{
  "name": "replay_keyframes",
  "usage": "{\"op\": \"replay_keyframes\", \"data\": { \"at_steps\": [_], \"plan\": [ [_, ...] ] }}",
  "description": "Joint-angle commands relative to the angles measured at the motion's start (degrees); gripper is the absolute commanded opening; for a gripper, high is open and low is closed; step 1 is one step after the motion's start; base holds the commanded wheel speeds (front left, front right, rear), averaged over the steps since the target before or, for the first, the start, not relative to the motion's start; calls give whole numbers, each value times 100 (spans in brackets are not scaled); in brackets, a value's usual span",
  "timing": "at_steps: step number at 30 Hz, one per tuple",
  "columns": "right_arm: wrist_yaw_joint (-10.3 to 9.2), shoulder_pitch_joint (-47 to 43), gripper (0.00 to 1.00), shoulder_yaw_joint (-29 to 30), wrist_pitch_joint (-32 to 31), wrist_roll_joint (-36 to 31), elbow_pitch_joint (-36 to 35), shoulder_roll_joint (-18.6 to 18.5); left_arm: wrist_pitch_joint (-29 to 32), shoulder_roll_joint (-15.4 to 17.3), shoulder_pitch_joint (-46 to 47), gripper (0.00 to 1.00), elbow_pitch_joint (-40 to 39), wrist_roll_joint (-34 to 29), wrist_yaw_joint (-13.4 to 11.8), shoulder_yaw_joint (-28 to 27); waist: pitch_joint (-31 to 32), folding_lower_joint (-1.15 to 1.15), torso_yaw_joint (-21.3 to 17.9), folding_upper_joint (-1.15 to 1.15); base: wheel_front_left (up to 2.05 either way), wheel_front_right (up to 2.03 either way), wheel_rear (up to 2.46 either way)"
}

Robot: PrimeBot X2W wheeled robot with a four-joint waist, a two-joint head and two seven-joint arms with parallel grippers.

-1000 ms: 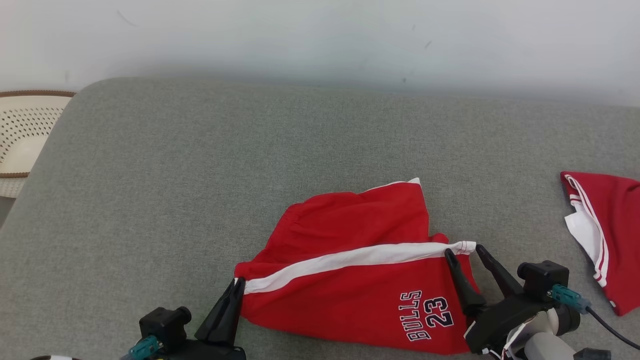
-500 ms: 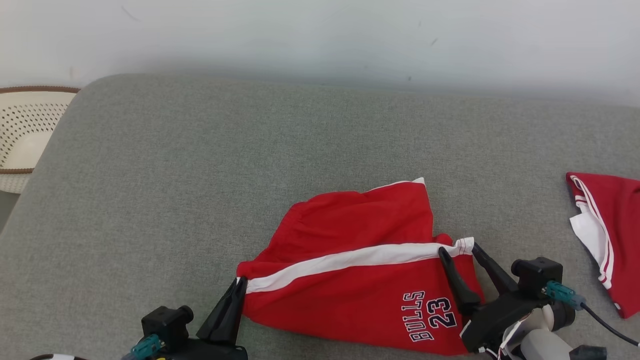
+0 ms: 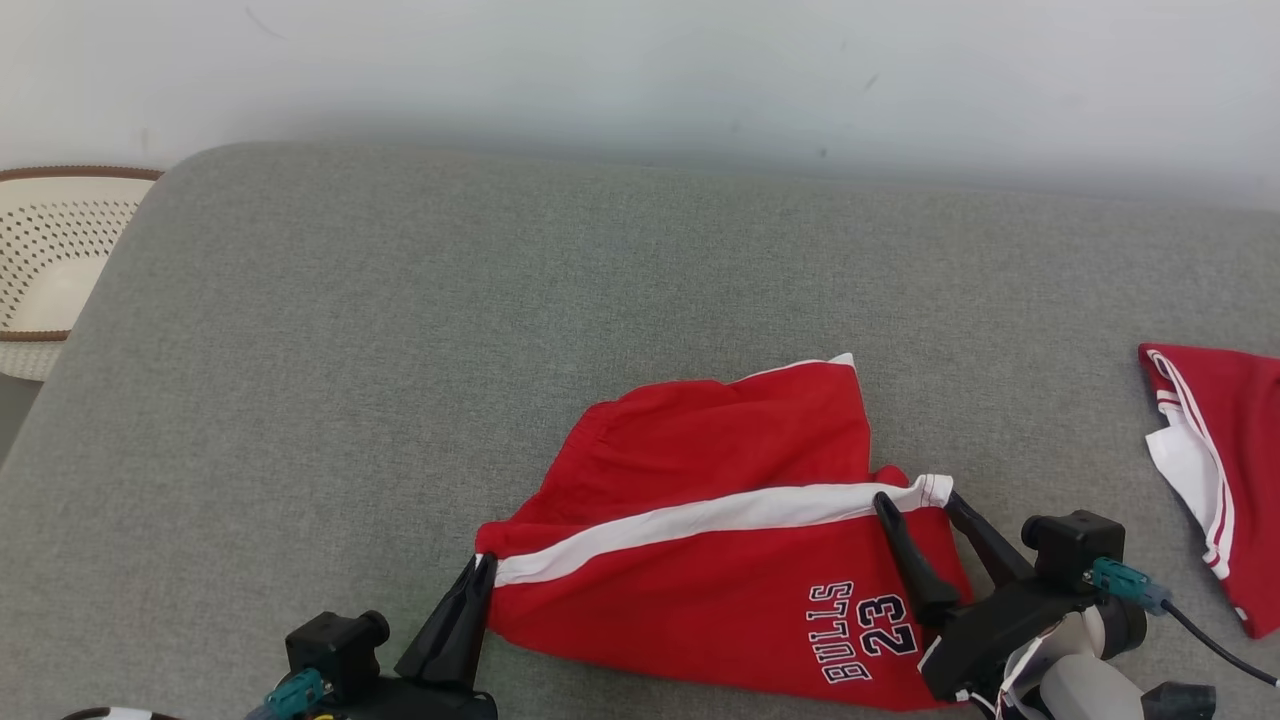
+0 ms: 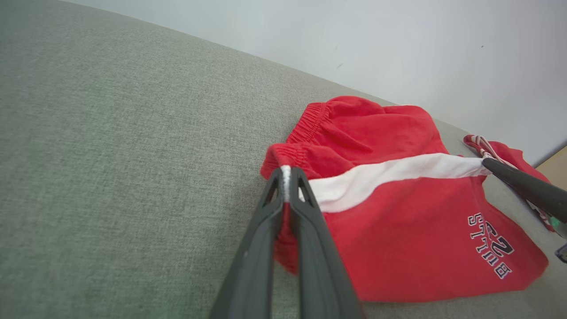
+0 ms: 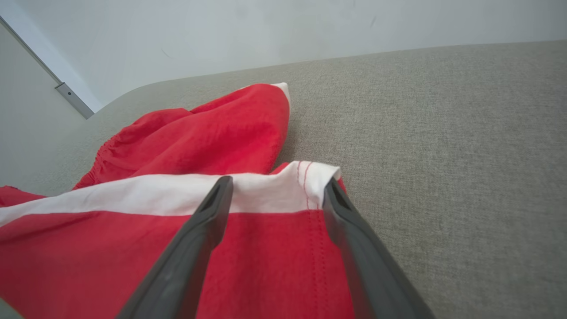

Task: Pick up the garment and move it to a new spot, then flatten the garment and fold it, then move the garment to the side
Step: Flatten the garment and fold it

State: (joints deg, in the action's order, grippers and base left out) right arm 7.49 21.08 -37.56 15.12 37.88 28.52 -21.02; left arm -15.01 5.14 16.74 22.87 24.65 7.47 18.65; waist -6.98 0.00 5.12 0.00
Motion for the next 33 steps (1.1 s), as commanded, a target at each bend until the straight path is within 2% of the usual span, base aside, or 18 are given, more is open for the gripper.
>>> {"op": "replay_keyframes", "data": {
  "at_steps": [1, 4, 5, 7, 8, 16, 20, 24, 30, 33],
  "plan": [
    [0, 32, 99, 6, -5, 43, -12, -30, -23, 14, 16, 0, 19, -59, 0, -13, 6, 0, 16, 0, 0, 0, 0],
    [0, -2, 48, 76, -5, 56, -6, -44, -23, 15, -21, 0, 31, -56, 0, -28, 26, 0, 27, 0, 0, 0, 0],
    [0, -2, 48, 76, -5, 56, -6, -44, -23, 15, -21, 0, 31, -56, 0, -28, 26, 0, 27, 0, 0, 0, 0],
    [0, -54, 24, 139, -5, 29, 23, -46, -23, 18, -51, 0, 32, -54, 0, -36, 41, 0, 26, 0, 0, 0, 0],
    [0, -67, 0, 166, -5, -3, 36, -39, -23, 21, -66, 0, 31, -55, 0, -41, 47, 0, 22, 0, 0, 0, 0],
    [0, -87, 0, 454, -4, -179, -35, 49, -23, 48, -46, 0, -16, -45, 0, -63, 99, 0, -21, 0, 0, 0, 0],
    [0, 52, 0, 752, -4, -338, -295, 59, -23, 259, 315, 0, -135, -32, 0, 122, 209, 0, -44, 0, 0, 0, 0],
    [0, 441, 0, 827, -3, -553, -465, 0, -23, 666, 952, 0, -195, 101, 0, 315, 333, 0, -109, 0, 0, 0, 0],
    [-1, 1534, 0, 697, -3, -762, -425, -200, 97, 1405, 2370, 0, 326, 504, -2, 910, 481, 0, -237, 0, 0, 0, 0],
    [-4, 2031, 0, 691, -3, -812, -361, -222, 237, 1628, 2999, 0, 570, 731, -2, 1197, 567, 0, -285, 0, 0, 0, 0]
  ]
}}
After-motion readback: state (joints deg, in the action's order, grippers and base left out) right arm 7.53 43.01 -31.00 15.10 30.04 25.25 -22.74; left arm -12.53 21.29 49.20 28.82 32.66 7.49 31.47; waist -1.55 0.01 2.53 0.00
